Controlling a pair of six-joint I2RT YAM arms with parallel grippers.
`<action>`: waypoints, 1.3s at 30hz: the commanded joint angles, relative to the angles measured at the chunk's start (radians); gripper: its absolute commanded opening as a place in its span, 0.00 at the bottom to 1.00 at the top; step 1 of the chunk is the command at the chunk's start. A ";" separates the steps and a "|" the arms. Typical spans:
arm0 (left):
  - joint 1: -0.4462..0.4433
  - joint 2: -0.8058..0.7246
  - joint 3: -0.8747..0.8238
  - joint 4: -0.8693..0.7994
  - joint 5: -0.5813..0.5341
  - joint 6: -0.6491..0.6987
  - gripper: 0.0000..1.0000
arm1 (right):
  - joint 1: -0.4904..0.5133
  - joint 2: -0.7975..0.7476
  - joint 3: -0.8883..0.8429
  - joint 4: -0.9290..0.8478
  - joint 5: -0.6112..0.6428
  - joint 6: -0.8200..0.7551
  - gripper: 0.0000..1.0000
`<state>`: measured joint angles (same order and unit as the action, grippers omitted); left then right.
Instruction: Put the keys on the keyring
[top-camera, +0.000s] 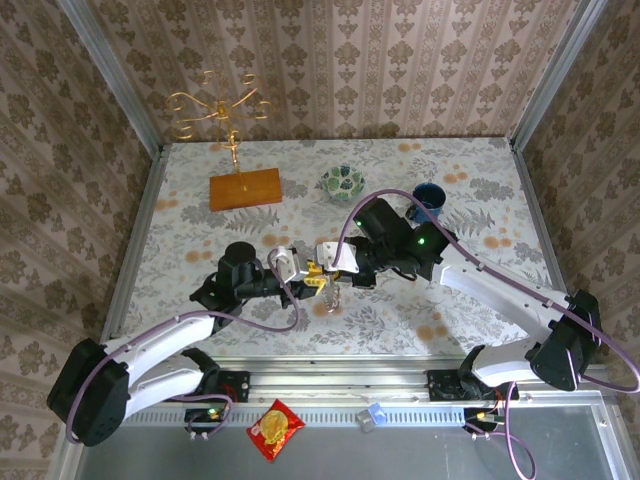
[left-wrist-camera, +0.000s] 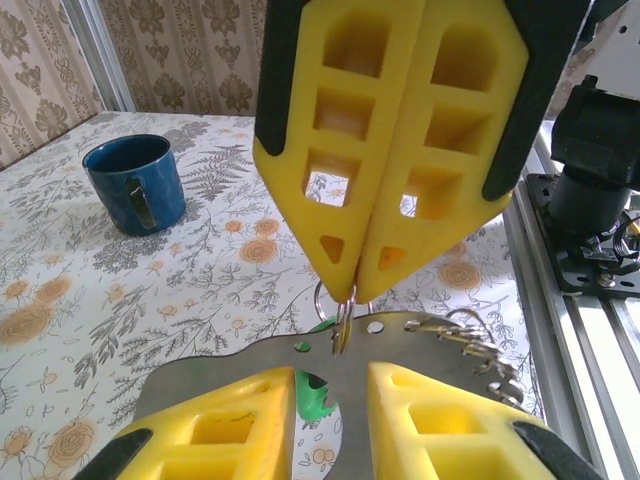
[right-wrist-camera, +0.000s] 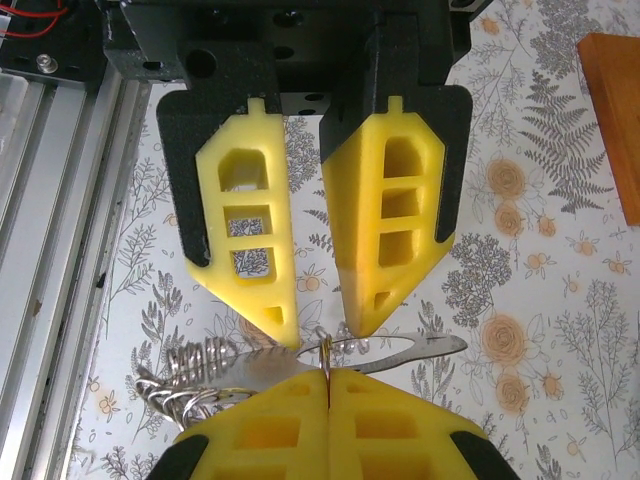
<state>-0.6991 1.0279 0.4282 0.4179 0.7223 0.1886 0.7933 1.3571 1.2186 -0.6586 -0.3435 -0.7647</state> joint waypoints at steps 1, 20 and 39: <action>-0.008 0.005 0.031 0.005 0.026 0.020 0.25 | 0.010 -0.001 0.021 0.009 -0.002 -0.007 0.00; -0.010 0.035 0.049 0.049 0.052 0.002 0.00 | 0.041 0.020 0.004 0.034 -0.008 0.010 0.00; -0.010 0.049 -0.034 0.274 0.100 -0.064 0.00 | -0.116 -0.118 -0.253 0.380 -0.315 0.296 0.30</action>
<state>-0.7063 1.0782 0.4023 0.6079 0.7849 0.1497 0.6746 1.2304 0.9756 -0.3283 -0.6147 -0.4934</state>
